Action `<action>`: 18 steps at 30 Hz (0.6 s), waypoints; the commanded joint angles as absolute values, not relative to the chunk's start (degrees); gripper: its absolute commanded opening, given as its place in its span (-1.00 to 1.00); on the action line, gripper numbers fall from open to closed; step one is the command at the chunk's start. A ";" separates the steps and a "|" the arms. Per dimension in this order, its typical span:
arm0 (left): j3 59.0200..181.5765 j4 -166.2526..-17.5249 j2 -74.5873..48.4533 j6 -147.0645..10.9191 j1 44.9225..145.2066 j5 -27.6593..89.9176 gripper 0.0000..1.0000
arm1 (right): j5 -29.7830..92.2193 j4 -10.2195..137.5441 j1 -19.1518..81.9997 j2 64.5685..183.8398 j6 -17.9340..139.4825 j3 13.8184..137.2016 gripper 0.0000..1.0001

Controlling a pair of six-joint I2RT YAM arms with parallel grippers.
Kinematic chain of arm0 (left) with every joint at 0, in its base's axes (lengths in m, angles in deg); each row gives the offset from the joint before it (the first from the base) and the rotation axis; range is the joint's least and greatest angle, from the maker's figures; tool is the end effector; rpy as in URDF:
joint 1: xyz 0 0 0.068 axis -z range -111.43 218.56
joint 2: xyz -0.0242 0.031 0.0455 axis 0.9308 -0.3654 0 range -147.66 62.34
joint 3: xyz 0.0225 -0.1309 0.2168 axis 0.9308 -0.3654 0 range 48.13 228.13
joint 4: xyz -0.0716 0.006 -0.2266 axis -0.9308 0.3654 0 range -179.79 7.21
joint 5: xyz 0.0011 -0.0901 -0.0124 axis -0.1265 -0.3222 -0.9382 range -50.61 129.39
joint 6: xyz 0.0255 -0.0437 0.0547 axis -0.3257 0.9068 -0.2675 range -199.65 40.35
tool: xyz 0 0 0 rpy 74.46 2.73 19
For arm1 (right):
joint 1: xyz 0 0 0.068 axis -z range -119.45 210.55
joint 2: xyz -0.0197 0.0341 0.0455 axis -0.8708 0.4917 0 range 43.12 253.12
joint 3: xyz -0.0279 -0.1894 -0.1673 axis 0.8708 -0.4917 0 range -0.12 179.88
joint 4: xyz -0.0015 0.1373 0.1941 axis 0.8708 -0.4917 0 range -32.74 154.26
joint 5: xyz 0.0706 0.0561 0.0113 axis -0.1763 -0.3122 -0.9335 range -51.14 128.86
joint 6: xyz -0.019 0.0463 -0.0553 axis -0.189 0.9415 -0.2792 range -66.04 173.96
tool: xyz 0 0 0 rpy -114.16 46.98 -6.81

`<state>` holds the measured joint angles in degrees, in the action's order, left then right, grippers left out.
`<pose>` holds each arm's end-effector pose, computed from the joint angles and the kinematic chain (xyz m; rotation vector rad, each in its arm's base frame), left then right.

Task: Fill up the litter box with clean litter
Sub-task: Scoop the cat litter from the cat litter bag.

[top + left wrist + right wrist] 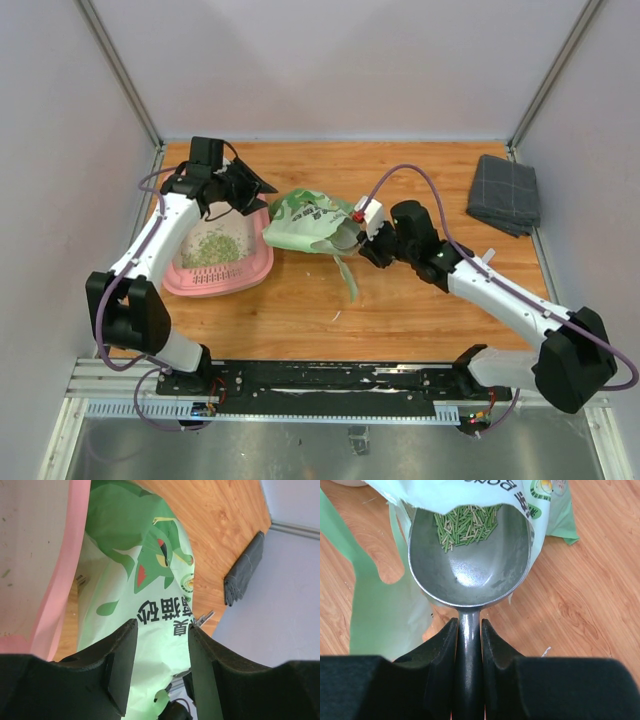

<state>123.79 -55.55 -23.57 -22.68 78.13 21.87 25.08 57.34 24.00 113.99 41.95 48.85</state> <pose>0.3170 -0.0725 0.2840 -0.8541 2.3455 -0.8940 0.2192 0.1811 0.2536 -0.9968 1.8460 0.5100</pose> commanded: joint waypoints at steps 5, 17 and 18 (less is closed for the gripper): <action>124.99 -54.02 -21.53 -23.53 78.32 21.59 0.00 | 23.44 59.54 26.33 108.34 42.36 46.25 -0.98; 125.40 -53.52 -21.11 -23.62 78.26 21.39 0.00 | 25.35 52.79 26.89 101.08 40.91 44.55 -0.98; 125.39 -53.57 -21.03 -23.52 78.31 21.47 0.00 | 25.47 52.30 26.89 100.64 40.91 44.54 -0.98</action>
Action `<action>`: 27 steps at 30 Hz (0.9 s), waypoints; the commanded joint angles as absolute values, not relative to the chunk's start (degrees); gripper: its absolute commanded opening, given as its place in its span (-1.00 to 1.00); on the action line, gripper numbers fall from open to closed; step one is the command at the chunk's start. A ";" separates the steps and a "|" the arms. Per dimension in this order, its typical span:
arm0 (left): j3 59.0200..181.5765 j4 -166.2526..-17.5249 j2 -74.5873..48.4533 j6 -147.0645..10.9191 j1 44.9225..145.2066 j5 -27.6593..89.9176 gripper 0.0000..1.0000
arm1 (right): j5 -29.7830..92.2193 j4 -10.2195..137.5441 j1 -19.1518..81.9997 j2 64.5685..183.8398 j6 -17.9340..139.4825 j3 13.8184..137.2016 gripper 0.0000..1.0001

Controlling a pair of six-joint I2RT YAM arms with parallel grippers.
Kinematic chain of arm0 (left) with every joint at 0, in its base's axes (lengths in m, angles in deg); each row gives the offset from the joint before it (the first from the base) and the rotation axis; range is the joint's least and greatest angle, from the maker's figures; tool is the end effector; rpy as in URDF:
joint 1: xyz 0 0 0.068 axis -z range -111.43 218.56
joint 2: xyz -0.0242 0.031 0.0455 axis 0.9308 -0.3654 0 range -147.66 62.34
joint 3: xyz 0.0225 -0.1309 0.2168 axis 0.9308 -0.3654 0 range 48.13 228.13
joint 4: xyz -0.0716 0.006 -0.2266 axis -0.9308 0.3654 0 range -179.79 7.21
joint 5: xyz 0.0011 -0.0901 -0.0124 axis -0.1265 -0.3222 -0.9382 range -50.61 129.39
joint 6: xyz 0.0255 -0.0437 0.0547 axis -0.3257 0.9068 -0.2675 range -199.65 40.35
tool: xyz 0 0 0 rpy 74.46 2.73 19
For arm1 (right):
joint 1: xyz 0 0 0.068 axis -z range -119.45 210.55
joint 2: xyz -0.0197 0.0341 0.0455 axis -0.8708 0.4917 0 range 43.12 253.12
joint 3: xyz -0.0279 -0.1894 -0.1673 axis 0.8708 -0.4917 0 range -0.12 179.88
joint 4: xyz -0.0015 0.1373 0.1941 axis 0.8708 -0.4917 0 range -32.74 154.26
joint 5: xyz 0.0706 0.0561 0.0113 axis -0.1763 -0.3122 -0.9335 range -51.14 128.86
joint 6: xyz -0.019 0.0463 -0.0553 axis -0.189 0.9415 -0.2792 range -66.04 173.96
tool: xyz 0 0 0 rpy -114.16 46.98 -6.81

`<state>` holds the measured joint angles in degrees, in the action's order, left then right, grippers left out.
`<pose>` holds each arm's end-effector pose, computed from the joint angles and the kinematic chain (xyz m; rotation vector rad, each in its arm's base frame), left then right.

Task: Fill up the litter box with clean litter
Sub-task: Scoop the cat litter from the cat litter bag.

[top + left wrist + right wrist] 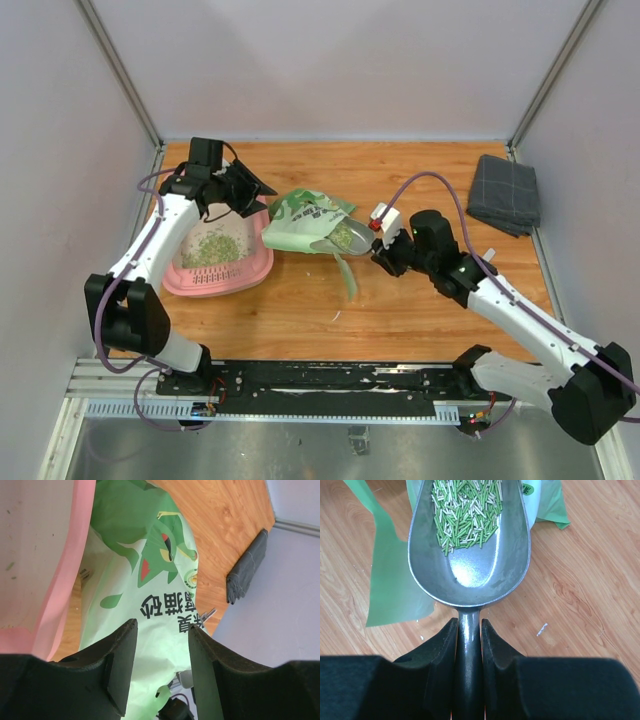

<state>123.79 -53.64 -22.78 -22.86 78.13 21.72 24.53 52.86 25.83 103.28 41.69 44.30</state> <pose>0.3115 -0.0718 0.2850 -0.8600 2.3645 -0.8873 0.1930 0.1526 0.2626 -0.9661 1.8255 0.4989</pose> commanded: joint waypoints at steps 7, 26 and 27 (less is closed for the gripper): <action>125.03 -53.56 -21.05 -23.40 78.32 21.10 0.02 | 26.64 48.79 26.99 98.79 39.95 44.52 -0.98; 126.97 -52.63 -23.18 -24.28 78.32 19.80 0.18 | 28.72 41.38 26.98 91.84 40.38 43.30 -0.98; 126.97 -52.61 -23.11 -24.36 78.32 19.84 0.18 | 28.65 41.18 27.02 91.60 40.37 43.30 -0.98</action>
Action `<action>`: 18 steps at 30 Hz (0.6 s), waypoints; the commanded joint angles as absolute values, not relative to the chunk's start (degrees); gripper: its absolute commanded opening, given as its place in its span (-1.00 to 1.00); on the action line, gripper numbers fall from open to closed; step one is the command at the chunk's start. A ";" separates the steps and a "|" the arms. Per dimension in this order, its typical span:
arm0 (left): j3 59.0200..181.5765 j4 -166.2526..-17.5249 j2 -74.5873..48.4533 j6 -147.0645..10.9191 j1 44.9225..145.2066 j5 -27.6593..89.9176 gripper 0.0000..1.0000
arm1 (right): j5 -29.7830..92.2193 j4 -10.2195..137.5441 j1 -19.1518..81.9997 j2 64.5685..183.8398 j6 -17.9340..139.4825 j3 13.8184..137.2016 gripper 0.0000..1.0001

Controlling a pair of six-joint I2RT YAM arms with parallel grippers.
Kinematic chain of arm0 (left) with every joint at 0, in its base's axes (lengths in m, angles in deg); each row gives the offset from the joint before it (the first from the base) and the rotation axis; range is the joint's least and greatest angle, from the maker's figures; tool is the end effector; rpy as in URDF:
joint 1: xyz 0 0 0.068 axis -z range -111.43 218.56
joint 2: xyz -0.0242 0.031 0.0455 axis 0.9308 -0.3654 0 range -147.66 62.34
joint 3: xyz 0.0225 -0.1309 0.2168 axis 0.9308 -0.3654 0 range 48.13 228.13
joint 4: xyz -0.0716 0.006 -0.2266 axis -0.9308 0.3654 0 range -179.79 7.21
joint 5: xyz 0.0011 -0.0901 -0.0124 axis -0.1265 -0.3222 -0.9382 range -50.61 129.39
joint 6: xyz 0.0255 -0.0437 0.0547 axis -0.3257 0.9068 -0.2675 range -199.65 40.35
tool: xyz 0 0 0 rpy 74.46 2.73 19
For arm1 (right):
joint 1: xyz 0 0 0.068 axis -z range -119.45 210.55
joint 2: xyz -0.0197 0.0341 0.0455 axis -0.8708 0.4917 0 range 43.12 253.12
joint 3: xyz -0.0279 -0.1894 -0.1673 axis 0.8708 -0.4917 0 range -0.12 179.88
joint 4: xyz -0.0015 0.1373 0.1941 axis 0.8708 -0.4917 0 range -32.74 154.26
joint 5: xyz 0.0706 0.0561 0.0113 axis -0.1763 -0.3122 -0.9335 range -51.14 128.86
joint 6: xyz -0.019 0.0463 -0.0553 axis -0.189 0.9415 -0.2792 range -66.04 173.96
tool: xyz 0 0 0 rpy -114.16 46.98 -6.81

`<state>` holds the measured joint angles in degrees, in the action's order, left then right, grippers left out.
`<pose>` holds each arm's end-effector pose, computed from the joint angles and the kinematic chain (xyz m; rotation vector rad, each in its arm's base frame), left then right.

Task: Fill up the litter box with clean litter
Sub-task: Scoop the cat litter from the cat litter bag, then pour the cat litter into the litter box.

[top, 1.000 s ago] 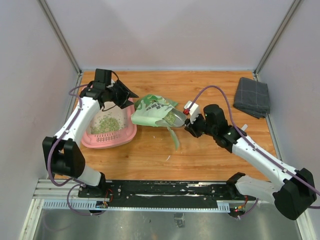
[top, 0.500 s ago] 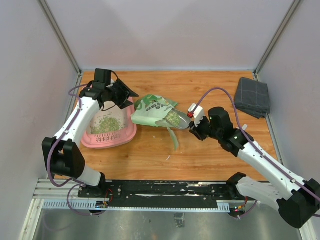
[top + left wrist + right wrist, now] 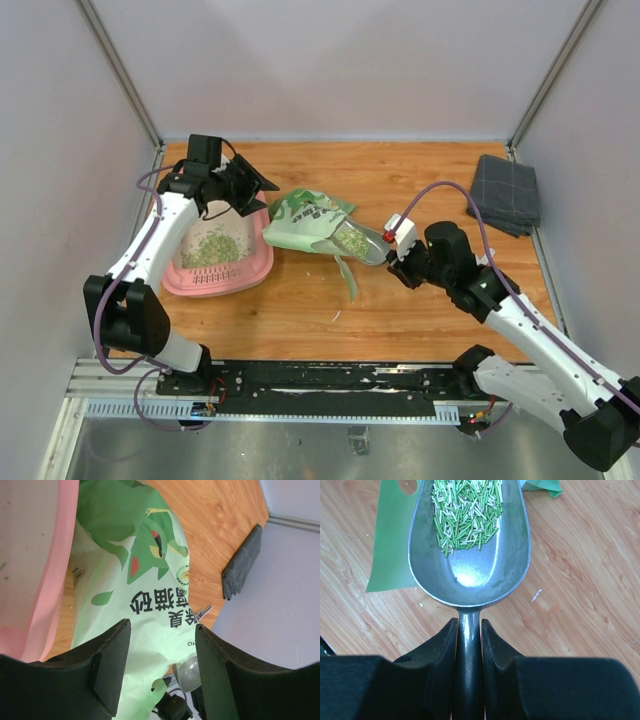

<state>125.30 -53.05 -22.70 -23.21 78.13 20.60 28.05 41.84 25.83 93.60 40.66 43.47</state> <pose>0.3116 -0.0730 0.2932 -0.8340 2.3574 -0.9144 0.1639 0.1279 0.2692 -0.9593 1.8682 0.4231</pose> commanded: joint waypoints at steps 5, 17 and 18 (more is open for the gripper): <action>126.75 -52.59 -22.49 -24.40 78.31 20.14 0.18 | 29.08 39.95 26.98 90.13 40.76 43.66 -0.98; 126.05 -52.01 -19.92 -24.00 78.28 20.50 0.18 | 29.19 32.77 26.97 82.46 41.40 47.46 -0.98; 125.87 -52.07 -19.59 -23.97 78.32 20.48 0.18 | 29.14 32.13 27.02 82.15 41.39 48.08 -0.98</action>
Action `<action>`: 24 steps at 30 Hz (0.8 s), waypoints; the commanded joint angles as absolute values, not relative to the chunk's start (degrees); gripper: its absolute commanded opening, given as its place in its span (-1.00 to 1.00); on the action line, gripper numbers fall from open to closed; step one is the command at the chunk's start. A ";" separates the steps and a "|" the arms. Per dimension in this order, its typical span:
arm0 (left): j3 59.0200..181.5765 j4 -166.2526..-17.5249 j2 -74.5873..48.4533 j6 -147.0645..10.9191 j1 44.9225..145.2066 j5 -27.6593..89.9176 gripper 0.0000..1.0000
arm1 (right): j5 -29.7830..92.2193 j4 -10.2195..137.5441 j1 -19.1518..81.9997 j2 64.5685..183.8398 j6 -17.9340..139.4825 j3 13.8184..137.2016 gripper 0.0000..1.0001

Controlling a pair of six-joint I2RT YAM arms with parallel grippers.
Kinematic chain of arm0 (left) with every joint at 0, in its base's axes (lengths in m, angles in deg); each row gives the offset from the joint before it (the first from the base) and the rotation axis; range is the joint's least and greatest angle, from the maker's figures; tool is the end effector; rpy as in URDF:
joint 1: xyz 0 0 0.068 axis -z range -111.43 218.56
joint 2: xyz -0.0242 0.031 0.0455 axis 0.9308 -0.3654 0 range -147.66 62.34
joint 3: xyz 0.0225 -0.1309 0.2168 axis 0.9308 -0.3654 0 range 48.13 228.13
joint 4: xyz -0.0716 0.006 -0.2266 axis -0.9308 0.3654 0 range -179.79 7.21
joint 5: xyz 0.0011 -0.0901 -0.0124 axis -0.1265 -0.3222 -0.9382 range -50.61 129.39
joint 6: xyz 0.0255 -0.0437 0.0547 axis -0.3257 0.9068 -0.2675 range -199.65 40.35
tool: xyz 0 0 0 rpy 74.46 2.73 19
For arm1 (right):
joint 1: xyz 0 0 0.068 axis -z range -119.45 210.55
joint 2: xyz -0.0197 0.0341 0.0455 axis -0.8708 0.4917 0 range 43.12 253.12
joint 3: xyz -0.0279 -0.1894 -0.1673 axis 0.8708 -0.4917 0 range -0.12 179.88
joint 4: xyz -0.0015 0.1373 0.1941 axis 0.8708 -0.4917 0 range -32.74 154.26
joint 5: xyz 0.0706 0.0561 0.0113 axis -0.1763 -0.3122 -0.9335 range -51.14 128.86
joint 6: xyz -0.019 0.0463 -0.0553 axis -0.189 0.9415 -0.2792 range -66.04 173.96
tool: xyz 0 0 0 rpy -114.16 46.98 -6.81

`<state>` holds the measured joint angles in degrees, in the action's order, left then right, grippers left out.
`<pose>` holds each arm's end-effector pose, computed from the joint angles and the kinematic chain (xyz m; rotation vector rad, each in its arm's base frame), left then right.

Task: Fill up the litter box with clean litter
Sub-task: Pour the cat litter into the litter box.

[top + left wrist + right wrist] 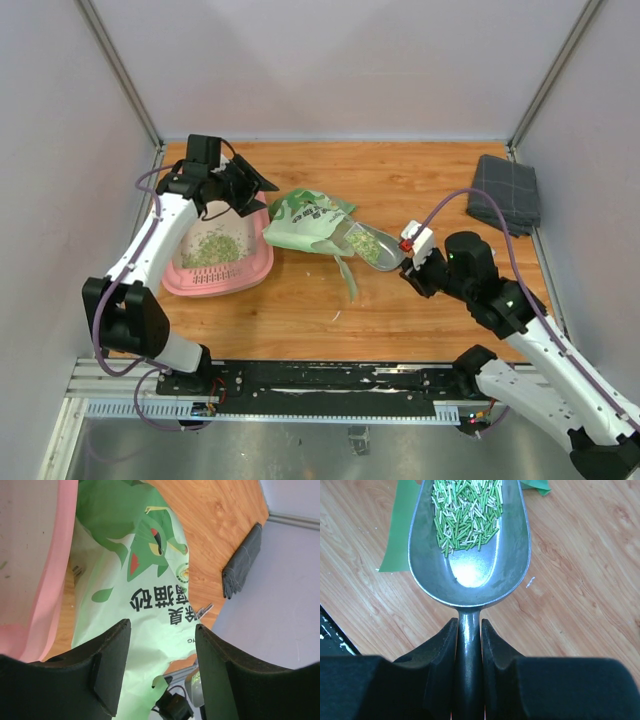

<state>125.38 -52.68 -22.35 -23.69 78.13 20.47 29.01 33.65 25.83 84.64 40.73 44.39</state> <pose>0.3100 -0.0728 0.2949 -0.8219 2.3590 -0.9140 0.1361 0.1074 0.2842 -0.9386 1.8450 0.4084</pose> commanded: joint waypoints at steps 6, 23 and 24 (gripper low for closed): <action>125.40 -51.76 -18.70 -24.06 78.03 20.58 0.18 | 28.80 29.02 26.90 83.70 41.51 53.08 -0.98; 123.02 -47.57 -8.81 -22.79 67.74 16.41 0.48 | 28.88 29.60 25.61 100.75 41.16 69.50 -0.98; 122.64 -46.80 -7.81 -22.93 66.70 16.03 0.50 | 28.98 29.88 25.26 102.11 41.13 70.42 -0.98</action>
